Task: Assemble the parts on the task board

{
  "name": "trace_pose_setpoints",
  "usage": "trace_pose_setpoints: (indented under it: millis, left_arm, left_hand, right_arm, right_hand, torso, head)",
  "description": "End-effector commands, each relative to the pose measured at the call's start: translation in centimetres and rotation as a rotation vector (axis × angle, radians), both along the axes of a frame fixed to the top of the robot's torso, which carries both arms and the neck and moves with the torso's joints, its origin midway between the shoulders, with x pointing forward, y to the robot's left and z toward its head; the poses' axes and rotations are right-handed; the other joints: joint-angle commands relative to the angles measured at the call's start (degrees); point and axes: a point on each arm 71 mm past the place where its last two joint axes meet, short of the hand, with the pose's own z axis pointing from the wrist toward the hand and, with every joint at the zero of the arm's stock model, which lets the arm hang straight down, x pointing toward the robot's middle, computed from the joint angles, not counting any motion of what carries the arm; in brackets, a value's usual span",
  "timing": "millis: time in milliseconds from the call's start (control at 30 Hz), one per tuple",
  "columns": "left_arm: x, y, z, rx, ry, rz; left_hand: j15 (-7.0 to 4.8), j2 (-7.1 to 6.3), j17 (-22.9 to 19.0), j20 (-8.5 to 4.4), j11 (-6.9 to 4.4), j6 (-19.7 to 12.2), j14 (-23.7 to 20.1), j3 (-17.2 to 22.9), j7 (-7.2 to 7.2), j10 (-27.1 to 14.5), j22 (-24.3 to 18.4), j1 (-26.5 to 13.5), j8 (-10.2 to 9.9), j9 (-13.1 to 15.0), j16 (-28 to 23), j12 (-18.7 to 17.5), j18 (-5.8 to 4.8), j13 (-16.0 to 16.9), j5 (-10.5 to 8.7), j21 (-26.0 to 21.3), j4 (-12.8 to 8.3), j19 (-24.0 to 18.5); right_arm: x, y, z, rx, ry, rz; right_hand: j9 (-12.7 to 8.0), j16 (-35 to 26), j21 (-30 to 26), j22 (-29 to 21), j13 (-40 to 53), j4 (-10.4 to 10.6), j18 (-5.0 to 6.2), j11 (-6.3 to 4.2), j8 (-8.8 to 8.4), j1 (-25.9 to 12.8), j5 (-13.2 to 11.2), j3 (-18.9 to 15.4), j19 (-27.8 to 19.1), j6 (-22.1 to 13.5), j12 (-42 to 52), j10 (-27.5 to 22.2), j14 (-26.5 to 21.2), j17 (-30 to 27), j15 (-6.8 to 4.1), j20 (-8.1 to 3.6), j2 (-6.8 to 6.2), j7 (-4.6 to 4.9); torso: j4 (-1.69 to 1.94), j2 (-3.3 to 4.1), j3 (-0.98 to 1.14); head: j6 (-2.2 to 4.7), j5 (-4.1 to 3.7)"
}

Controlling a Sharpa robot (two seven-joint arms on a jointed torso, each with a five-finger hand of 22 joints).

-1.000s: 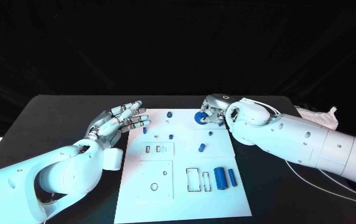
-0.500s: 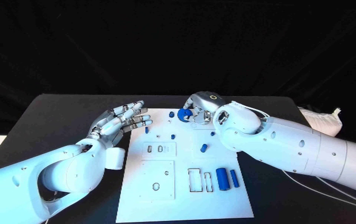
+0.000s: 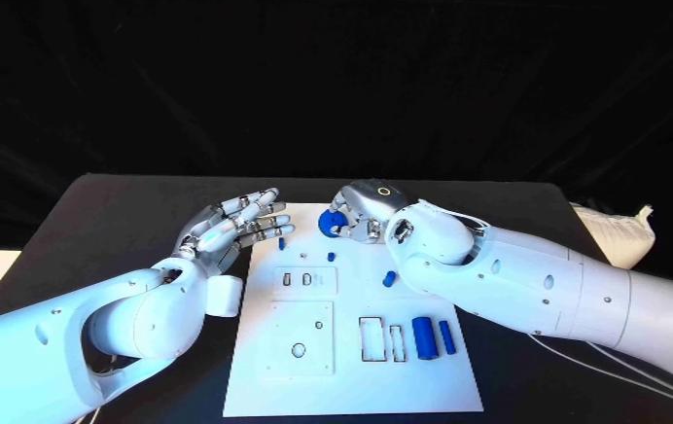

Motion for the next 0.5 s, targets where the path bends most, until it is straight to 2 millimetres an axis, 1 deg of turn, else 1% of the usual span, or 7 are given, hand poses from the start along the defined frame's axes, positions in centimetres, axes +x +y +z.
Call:
trace_pose_setpoints:
  millis: [33, 100, 367, 500]
  left_arm:
    - [0.0, -0.2, 0.2, -0.013, -0.007, -0.014]
    - [0.0, -0.3, 0.1, -0.013, -0.007, -0.014]
    - [0.0, -0.3, 0.1, -0.014, -0.007, -0.016]
    - [0.0, -0.3, 0.1, -0.014, -0.007, -0.016]
  left_hand:
    - [0.25, 0.45, -0.1, -0.11, 0.09, -0.1, 0.3, -0.1, 3.27, -0.3, -0.1, 0.2, -0.1, 0.0, -0.3, -0.4, 1.04, 0.0, -0.21, -0.4, -0.4, 0.5]
    - [0.25, 0.45, -0.1, -0.11, 0.09, -0.1, 0.3, -0.1, 3.27, -0.3, -0.1, 0.2, -0.1, 0.0, -0.3, -0.4, 1.04, 0.0, -0.21, -0.4, -0.4, 0.5]
    - [0.25, 0.45, -0.1, -0.11, 0.09, -0.1, 0.2, -0.1, 3.27, -0.3, -0.1, 0.2, -0.1, 0.0, -0.3, -0.4, 1.04, 0.0, -0.21, -0.4, -0.4, 0.5]
    - [0.26, 0.45, -0.1, -0.11, 0.09, 0.0, 0.2, 0.0, 3.27, -0.3, -0.1, 0.2, -0.1, 0.0, -0.4, -0.4, 1.03, 0.0, -0.22, -0.4, -0.5, 0.4]
  right_arm:
    - [0.1, 0.5, -0.4, -0.038, 0.002, 0.003]
    - [0.2, 0.7, -0.7, -0.044, 0.009, 0.005]
    - [0.5, 1.5, -1.5, -0.062, 0.03, 0.003]
    - [0.8, 1.5, -1.7, -0.069, 0.033, -0.008]
  right_hand:
    - [0.7, 0.3, 0.2, 0.0, 6.4, 0.1, -0.78, -0.35, 0.3, -0.5, 0.2, 0.4, 0.4, 3.1, -0.3, 0.5, 5.3, 11.9, -0.37, 0.11, 0.06, -1.8]
    - [0.7, 0.3, 0.2, 0.0, 6.4, 0.1, -0.79, -0.35, 0.29, -0.5, 0.2, 0.4, 0.4, 3.1, -0.3, 0.5, 5.3, 11.9, -0.37, 0.11, 0.06, -1.8]
    - [0.7, 0.3, 0.2, 0.0, 6.3, 0.2, -0.79, -0.33, 0.18, -0.8, 0.0, 0.5, 0.4, 3.0, -0.5, 0.4, 5.3, 11.9, -0.37, 0.1, -0.06, -1.76]
    - [0.6, 0.2, 0.1, -0.1, 6.0, 0.3, -0.77, -0.24, -0.12, -1.2, -0.4, 0.7, 0.3, 2.7, -0.9, 0.2, 5.3, 11.7, -0.32, 0.1, -0.27, -1.63]
  torso:
    - [-0.03, -0.03, -0.01]
    - [-0.11, -0.02, 0.02]
    - [-0.08, -0.08, 0.04]
    - [-0.13, -0.09, 0.0]
  head:
    - [-0.18, 0.08]
    - [-0.22, 0.23]
    - [-0.34, 0.47]
    - [-0.4, 0.53]
